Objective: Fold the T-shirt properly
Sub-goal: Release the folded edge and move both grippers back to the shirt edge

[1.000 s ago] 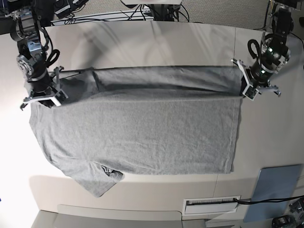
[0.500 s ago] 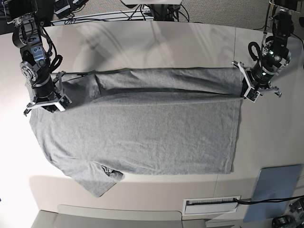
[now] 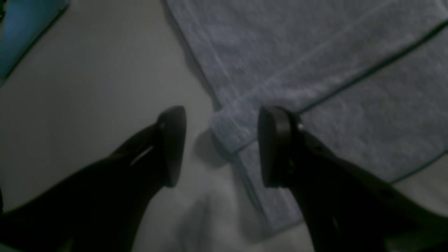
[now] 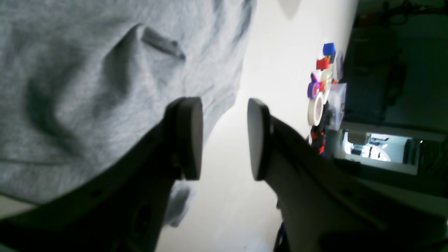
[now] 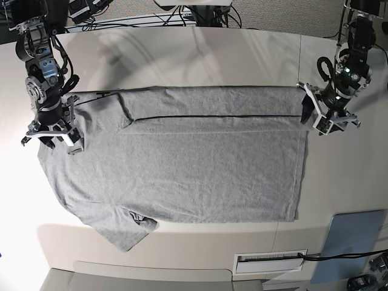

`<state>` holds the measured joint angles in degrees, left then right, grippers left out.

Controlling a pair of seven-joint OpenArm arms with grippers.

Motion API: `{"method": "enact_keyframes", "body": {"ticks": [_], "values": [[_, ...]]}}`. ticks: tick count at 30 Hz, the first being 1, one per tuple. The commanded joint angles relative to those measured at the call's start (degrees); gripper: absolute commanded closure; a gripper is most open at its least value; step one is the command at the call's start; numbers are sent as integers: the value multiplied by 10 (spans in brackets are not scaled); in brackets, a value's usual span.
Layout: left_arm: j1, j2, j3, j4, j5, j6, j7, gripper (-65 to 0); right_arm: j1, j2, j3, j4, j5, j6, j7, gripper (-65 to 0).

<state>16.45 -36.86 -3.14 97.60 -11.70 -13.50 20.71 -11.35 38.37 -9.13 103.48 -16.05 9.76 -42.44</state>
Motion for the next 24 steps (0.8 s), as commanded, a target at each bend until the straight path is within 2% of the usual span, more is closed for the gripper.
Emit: {"method": "enact_keyframes", "body": {"ticks": [1,3,5,7,9,10,14,17,19,22,24], "values": [[-2,-11,-6,9,-19,3,-8,-339,7,12,6,8,1,-21,2,-215],[-1,-11,-6,9,-58,1,1,-331,6,11,6,8,25,-44,-3,-214],[-1,-10,-6,9,-93,0,16,-275,5,5,6,8,40,-71,-7,-197],[-1,-6,-6,9,-119,2,20,-170,5,-8,6,8,44,-89,-10,-121],[-1,10,-6,8,-129,2,22,-40,5,-25,7,3,47,-93,-14,-31],[-1,22,-6,8,-128,2,26,0,5,-33,9,-3,47,-93,-15,0],[-2,69,-6,-21,-128,3,33,0,6,-64,26,-62,47,-92,1,0],[-6,91,-6,-63,-136,3,29,0,6,-74,39,-95,69,-92,6,0],[-7,97,-6,-90,-164,-6,29,0,5,-74,40,-114,98,-90,5,0],[-1,99,-6,-113,-179,-44,42,0,-3,-74,40,-136,111,-77,-1,0],[11,99,-8,-113,-179,-43,60,0,-21,-73,40,-134,111,-77,-1,0]]}}
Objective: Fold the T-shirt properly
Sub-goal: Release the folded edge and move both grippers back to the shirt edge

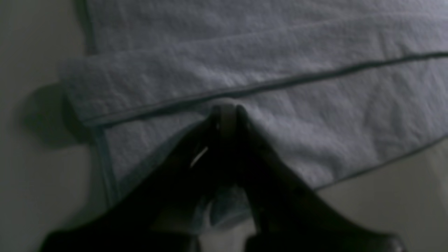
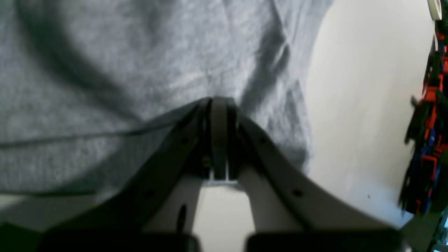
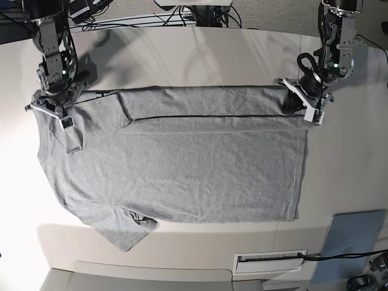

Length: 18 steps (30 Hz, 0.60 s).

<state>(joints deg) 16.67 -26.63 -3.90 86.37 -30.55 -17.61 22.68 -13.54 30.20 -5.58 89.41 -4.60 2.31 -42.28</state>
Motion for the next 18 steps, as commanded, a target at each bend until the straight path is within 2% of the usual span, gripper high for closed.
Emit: {"method": "enact_keyframes", "body": {"ticks": [1,8,12,16,18], "values": [[16,-4,0,0,10,-2,45,0,-10,9,5,11,-4,-3,4,0],[83,-30,0,22,30,-1,63,0,-102,9,5,68,-22,-25,16,0],[127,-50,0,49,51,30,62,0,-145,10,5,80,-45,-49,22,0],[152,-60,-1,61,76,32,61,0,-189,10,5,131,-45,-54,24,0],[161,-59,-4,62,93,32,61,0,-208,9,10,167,-45,-67,22,0]]}}
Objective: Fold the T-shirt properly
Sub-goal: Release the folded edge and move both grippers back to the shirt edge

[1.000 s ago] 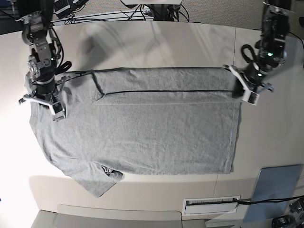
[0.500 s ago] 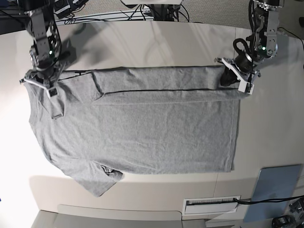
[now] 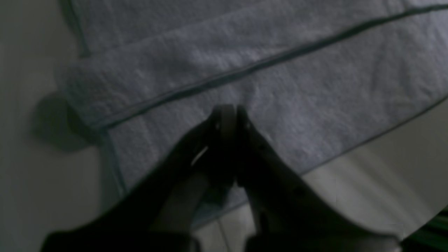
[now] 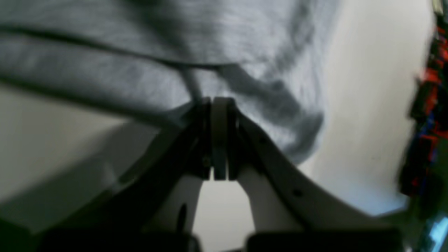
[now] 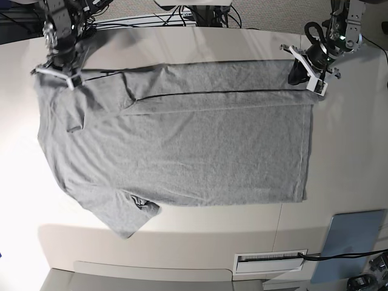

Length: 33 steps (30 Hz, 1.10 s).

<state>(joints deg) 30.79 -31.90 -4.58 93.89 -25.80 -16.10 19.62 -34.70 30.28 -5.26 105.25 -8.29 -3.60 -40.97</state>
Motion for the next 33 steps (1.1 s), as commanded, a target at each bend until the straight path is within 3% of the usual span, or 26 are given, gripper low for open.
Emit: {"method": "enact_keyframes", "body": {"ticks": [1,8,13,17,20,28,33], "values": [[23,-7,1,-13,54,17,91,0,-1,8,13,23,-8,-16,5,0],[39,-7,-35,-14,61,10,91,0,4,8,87,29,45,-15,24,0],[38,-7,-62,-14,61,9,82,0,23,8,110,-16,56,16,60,0],[38,-7,-66,-14,61,-20,82,0,57,7,110,-70,107,64,46,0],[40,-7,-66,-14,61,-17,92,0,54,7,110,-86,101,64,20,0],[87,-7,-66,-13,63,-19,91,0,-19,8,110,-85,40,62,33,0],[118,-7,-66,-11,68,-22,91,0,-54,8,110,-85,9,37,33,0]]}}
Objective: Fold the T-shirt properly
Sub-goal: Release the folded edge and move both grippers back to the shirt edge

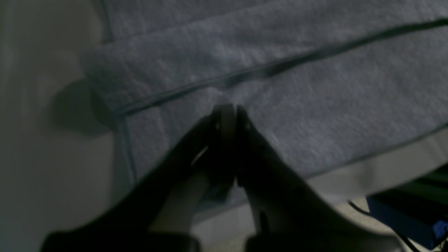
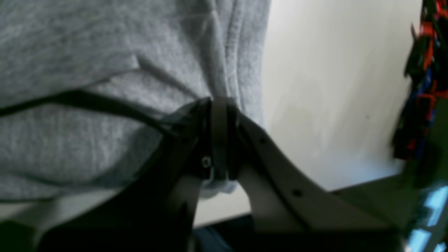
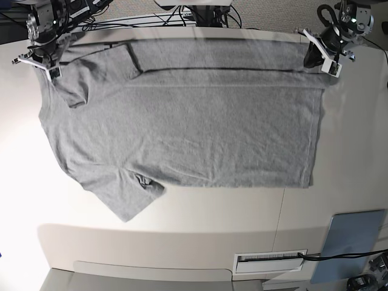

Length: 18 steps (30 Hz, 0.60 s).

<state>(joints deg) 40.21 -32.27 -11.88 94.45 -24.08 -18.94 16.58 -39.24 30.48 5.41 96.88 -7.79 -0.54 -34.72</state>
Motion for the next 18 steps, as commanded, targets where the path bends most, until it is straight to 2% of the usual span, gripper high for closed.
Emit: {"method": "enact_keyframes", "body": {"ticks": [1,4,10,15,18], "values": [[27,-3,7,-14,50,-2,122,0,-14,6,3,-1,2,6,-30,0],[36,-3,7,2,50,-37,122,0,-30,6,3,-1,-7,4,-29,0],[37,-3,1,51,50,-28,134,0,-35,6,3,3,-24,-32,-7,0],[24,-3,-34,104,50,-28,134,0,-35,6,3,56,-31,-45,12,0],[10,-3,-62,143,47,-28,134,-96,-33,7,5,95,-54,-65,29,0]]}}
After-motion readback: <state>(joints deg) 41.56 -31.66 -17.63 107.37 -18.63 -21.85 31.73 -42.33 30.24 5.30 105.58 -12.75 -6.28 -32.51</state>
